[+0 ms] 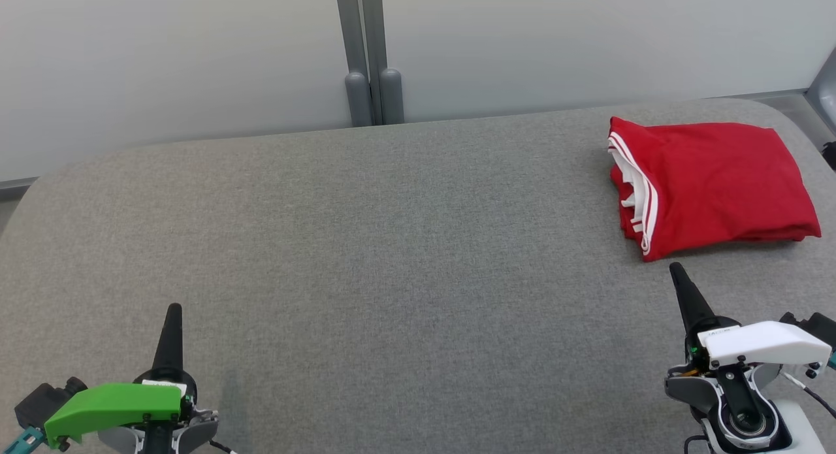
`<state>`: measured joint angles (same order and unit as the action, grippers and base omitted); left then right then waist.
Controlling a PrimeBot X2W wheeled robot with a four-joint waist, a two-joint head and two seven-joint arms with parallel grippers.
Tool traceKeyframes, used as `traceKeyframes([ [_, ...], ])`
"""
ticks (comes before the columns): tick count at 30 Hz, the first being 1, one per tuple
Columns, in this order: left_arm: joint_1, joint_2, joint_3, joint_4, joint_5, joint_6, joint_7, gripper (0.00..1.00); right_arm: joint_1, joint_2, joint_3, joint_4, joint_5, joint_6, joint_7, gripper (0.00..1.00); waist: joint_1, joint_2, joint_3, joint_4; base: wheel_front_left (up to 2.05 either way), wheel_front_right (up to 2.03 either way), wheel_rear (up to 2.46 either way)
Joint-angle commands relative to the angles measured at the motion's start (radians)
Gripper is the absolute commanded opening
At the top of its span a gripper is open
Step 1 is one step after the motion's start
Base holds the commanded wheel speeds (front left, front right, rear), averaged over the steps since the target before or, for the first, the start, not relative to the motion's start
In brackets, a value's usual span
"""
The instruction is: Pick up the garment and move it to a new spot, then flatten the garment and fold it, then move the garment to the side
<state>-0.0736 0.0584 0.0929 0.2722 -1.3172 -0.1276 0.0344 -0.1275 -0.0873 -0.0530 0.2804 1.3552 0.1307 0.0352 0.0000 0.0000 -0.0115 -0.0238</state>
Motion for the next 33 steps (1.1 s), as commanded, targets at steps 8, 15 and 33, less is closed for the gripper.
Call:
traceKeyframes([
  [8, -0.028, 0.0, 0.009, -0.013, -0.081, -0.004, 0.023, 0.0, 0.01, 0.007, -0.019, -0.018, 0.07, 0.0, 0.023, 0.0, 0.0, 0.0, 0.003, 0.005, 0.0, 0.0, 0.0],
  [15, -0.033, -0.002, 0.013, -0.017, -0.133, -0.004, 0.037, 0.0, 0.014, 0.016, -0.03, -0.024, 0.116, 0.0, 0.037, 0.0, 0.0, 0.0, 0.006, 0.009, 0.0, 0.0, 0.0],
  [33, -0.041, -0.007, 0.021, -0.027, -0.255, -0.005, 0.071, 0.0, 0.02, 0.032, -0.055, -0.035, 0.223, 0.0, 0.071, 0.0, 0.0, 0.0, 0.012, 0.019, 0.0, 0.0, 0.0],
])
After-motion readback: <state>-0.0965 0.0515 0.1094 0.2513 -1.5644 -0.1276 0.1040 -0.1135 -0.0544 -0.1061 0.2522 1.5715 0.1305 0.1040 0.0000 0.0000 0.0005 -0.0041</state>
